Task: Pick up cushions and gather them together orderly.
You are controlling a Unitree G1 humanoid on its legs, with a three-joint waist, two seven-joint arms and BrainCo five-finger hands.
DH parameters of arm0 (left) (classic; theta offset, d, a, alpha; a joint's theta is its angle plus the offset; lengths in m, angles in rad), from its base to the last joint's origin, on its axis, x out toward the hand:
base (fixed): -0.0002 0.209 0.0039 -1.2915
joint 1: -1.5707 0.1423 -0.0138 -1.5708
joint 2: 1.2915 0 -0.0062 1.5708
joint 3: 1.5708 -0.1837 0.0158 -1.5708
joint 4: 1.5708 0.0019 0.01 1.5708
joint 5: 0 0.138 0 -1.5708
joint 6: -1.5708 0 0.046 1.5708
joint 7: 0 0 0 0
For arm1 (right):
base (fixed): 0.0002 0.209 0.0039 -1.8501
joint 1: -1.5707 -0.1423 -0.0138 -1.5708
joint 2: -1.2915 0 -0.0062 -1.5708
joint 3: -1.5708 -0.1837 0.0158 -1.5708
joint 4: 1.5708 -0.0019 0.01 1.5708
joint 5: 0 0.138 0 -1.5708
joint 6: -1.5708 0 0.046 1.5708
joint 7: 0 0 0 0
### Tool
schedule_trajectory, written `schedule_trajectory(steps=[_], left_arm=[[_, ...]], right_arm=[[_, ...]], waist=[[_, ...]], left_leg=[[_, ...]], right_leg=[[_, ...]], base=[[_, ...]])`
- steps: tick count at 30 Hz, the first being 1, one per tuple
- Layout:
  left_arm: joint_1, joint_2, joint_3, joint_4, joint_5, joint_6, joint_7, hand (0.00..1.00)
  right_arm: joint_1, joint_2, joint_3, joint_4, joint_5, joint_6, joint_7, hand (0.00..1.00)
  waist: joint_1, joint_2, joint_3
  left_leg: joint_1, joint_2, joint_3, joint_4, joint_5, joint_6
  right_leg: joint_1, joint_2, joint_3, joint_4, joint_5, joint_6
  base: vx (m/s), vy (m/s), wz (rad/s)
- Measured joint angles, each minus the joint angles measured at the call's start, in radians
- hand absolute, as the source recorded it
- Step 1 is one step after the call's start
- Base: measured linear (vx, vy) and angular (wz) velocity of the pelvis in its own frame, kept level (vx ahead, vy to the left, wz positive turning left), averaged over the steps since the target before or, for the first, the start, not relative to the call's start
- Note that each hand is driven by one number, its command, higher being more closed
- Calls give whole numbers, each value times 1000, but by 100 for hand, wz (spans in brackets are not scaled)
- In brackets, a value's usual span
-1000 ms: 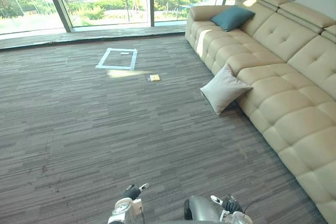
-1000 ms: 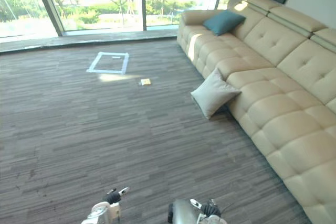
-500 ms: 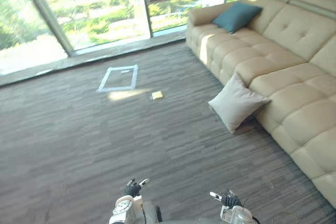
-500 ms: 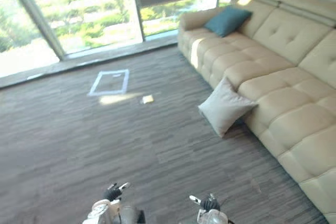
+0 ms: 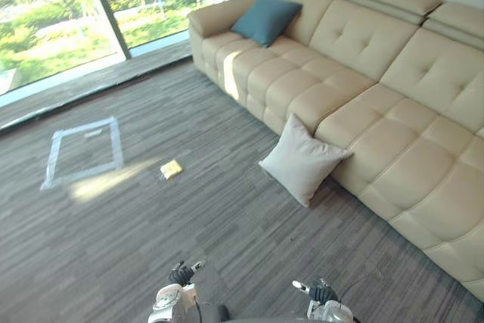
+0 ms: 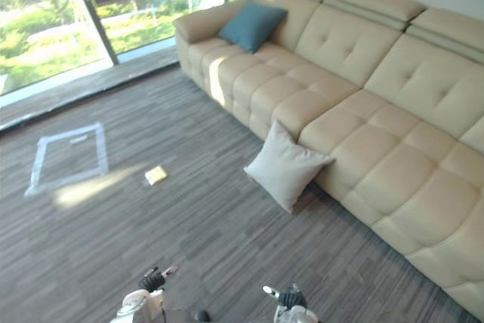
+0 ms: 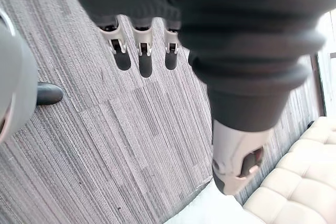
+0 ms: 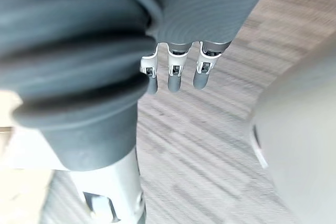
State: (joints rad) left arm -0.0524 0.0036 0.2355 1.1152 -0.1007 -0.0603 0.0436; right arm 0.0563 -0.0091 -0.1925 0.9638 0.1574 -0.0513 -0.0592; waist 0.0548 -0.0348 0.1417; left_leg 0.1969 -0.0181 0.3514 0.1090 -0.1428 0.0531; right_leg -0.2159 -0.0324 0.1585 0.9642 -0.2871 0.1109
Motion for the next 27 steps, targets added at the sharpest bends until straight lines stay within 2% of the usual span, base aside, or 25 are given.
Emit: schedule_trajectory(steps=[1,3,5,6,7,8,9,10,11,12,13,14,16,17,18,20,21,22,23,25,26,27], left_arm=[[-7,-4,0,6,0,2,0,0],[-17,-19,0,5,0,2,-1,0],[-10,-34,-22,3,4,2,-4,0],[-5,-38,-27,1,11,2,-6,0],[1,-46,-27,-2,21,2,-6,0],[1,-54,-26,-4,22,1,-6,0],[5,-60,-26,-7,23,1,-7,0],[6,-59,-26,-7,25,1,-7,0],[7,-61,-17,-15,34,1,-8,0],[10,-61,-7,-30,41,2,-8,0],[13,-61,-1,-39,41,1,-8,0],[25,-57,4,-53,41,-1,-8,0],[25,-53,0,-72,40,-3,-8,0],[26,-56,0,-85,38,-3,-8,0],[25,-56,0,-87,38,-8,-8,0],[24,-58,0,-90,38,-22,-8,0],[22,-59,0,-90,38,-22,-8,0],[21,-59,1,-90,38,-22,-6,0],[19,-58,1,-90,37,-22,-6,0],[19,-58,6,-85,37,-22,-5,0],[24,-64,6,-80,37,-20,-6,0],[22,-54,7,-79,38,-20,-6,0]], right_arm=[[1,0,-8,3,0,-2,0,0],[-10,1,-42,13,1,-6,0,0],[-7,1,-84,37,8,-7,-1,0],[-6,1,-86,36,11,-8,-2,0],[-1,-1,-87,34,12,-10,-2,0],[-3,-4,-82,34,10,-9,-2,0],[-7,-12,-77,35,7,-9,-1,0],[-7,-13,-77,34,7,-9,-1,0],[-7,-21,-76,31,9,-9,-2,0],[-8,-26,-68,31,11,-9,-1,0],[-10,-26,-61,31,12,-9,-2,0],[-12,-26,-36,33,14,-9,-3,0],[-17,-24,-18,34,20,-8,-4,0],[-13,-20,-22,37,20,-8,-5,0],[-9,-18,-26,38,21,-7,-6,0],[-2,-12,-37,35,40,-6,-14,0],[-2,-11,-36,35,41,-5,-16,0],[-5,-9,-32,34,40,-5,-19,0],[-11,-9,-30,34,39,-5,-20,0],[-14,-12,-24,35,39,-5,-23,0],[-9,-21,-14,37,39,-4,-24,0],[-9,-14,-2,38,39,0,-24,0]], waist=[[-6,-5,2],[-6,-13,5],[-11,-15,5],[-14,-19,6],[-29,-16,4],[-33,-1,3],[-31,20,-9],[-34,28,-10],[-45,45,-7],[-42,65,-10],[-37,63,-8],[-23,61,-6],[-11,54,-2],[1,44,4],[5,41,5],[3,39,8],[5,40,7],[9,39,6],[12,39,6],[12,42,4],[12,59,-10],[8,31,-14]], left_leg=[[39,-1,2,-28,-20,5],[74,-6,1,-46,-49,0],[108,-28,-13,-72,-63,-5],[130,-41,-27,-74,-74,-4],[163,-42,-64,-70,-85,-9],[173,-32,-74,-48,-84,-9],[128,-4,-94,75,-87,-13],[93,12,-109,163,-90,-26],[-6,59,-147,404,-71,-95],[-114,102,-202,641,-6,-193],[-151,116,-213,728,15,-219],[-209,133,-213,840,22,-210],[-292,149,-210,907,4,-171],[-330,154,-192,881,-20,-144],[-342,155,-181,852,-34,-133],[-404,143,-176,654,-72,-112],[-408,135,-191,583,-72,-113],[-406,110,-244,417,-64,-125],[-407,96,-289,315,-53,-131],[-402,94,-300,216,1,-64],[-384,110,-268,167,79,-135],[-369,97,-233,171,75,-130]], right_leg=[[-53,12,-72,-70,-20,-33],[-125,26,-163,-229,-4,-63],[-150,30,-216,-443,100,-99],[-151,28,-214,-496,150,-122],[-133,30,-214,-469,188,-196],[-130,30,-225,-453,157,-189],[-97,32,-236,-458,124,-200],[-76,35,-242,-470,119,-205],[-23,52,-258,-513,116,-221],[33,80,-255,-557,115,-233],[60,95,-240,-575,114,-236],[113,121,-203,-612,109,-261],[193,133,-147,-666,100,-282],[255,128,-103,-696,103,-271],[276,125,-81,-712,101,-267],[360,114,-7,-770,82,-235],[370,112,12,-776,73,-222],[378,110,60,-779,54,-204],[378,110,97,-774,38,-201],[381,111,184,-740,-1,-185],[389,122,242,-706,-39,-147],[383,108,271,-685,-59,-138]], base=[[365,95,-10],[373,55,9],[392,4,33],[430,-50,55],[465,-101,46],[542,-162,43],[439,-173,25],[413,-212,37],[434,-204,17],[515,-198,-10],[503,-132,-67],[395,-76,-85],[350,-8,-108],[321,25,-104],[301,46,-96],[312,79,-84],[364,119,-95],[397,164,-100],[517,247,-138],[497,287,-136],[450,301,-106],[567,362,-118]])
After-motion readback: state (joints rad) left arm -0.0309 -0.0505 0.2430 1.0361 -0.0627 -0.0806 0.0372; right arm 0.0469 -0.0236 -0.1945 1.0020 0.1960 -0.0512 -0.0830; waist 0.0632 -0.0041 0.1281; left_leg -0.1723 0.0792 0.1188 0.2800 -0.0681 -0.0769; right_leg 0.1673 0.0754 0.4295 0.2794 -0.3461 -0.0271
